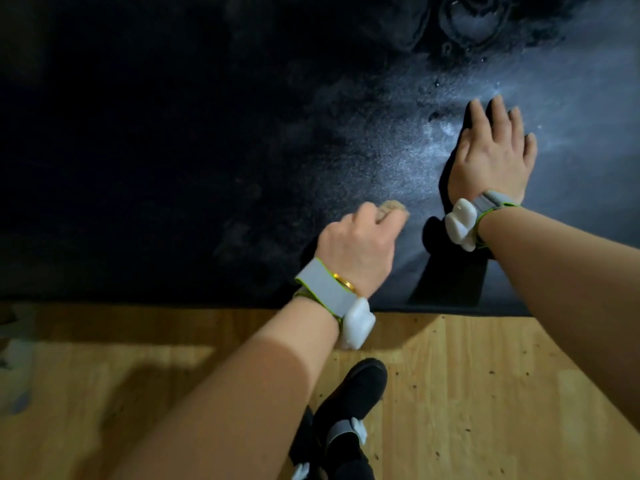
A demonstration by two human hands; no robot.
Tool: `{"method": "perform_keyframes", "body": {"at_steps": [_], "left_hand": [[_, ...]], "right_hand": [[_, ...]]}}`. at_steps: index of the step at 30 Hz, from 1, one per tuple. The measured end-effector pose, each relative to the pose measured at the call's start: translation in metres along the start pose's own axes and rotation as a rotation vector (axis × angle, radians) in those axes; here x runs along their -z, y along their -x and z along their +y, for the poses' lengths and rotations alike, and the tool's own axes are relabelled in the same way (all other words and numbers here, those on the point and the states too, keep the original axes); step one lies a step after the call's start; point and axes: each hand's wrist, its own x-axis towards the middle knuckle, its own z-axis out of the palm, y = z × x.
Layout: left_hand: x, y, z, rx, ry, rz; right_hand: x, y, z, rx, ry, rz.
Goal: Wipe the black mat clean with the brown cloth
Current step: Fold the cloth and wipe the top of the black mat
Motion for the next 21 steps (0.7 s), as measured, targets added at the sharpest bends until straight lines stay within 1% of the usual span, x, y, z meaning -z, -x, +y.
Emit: {"method": "perform_keyframes", "body": {"at_steps": [2, 3, 4, 6, 8, 10, 12, 13, 15, 17, 19, 20, 21], "left_hand": [[0.010, -0.001, -0.026, -0.035, -0.126, -0.002], [0.018, -0.002, -0.043, -0.022, -0.183, -0.029], [0.028, -0.002, -0.064, 0.030, -0.214, -0.062], [0.048, 0.003, -0.112, 0.189, -0.257, -0.074], [0.060, 0.013, -0.157, 0.342, -0.282, -0.012], [0.061, 0.021, -0.176, 0.368, -0.318, 0.011], [0.057, 0.021, -0.175, 0.365, -0.326, -0.001], [0.055, 0.020, -0.172, 0.377, -0.337, 0.000], [0.055, 0.019, -0.171, 0.394, -0.355, 0.002], [0.059, 0.018, -0.170, 0.430, -0.341, 0.010], [0.058, 0.016, -0.155, 0.489, -0.269, 0.028], [0.055, 0.016, -0.140, 0.477, -0.210, 0.050], [0.048, 0.016, -0.120, 0.421, -0.162, 0.073]], "right_hand": [[0.001, 0.002, -0.002, -0.002, -0.024, 0.005], [0.001, 0.001, -0.002, 0.000, -0.051, 0.011], [0.001, 0.000, -0.001, 0.011, -0.091, 0.024], [0.003, 0.001, 0.004, 0.079, -0.190, 0.071], [0.005, 0.008, 0.011, 0.147, -0.245, 0.115], [0.007, 0.028, 0.018, 0.171, -0.217, 0.126], [0.005, 0.052, 0.017, 0.183, -0.157, 0.108], [0.004, 0.064, 0.014, 0.178, -0.118, 0.072], [-0.004, 0.079, 0.006, 0.139, -0.037, -0.016], [-0.008, 0.086, 0.000, 0.093, 0.010, -0.032], [-0.009, 0.088, -0.003, 0.074, 0.023, -0.025], [-0.010, 0.088, -0.003, 0.070, 0.025, -0.029], [-0.009, 0.089, -0.002, 0.063, 0.028, -0.034]]}}
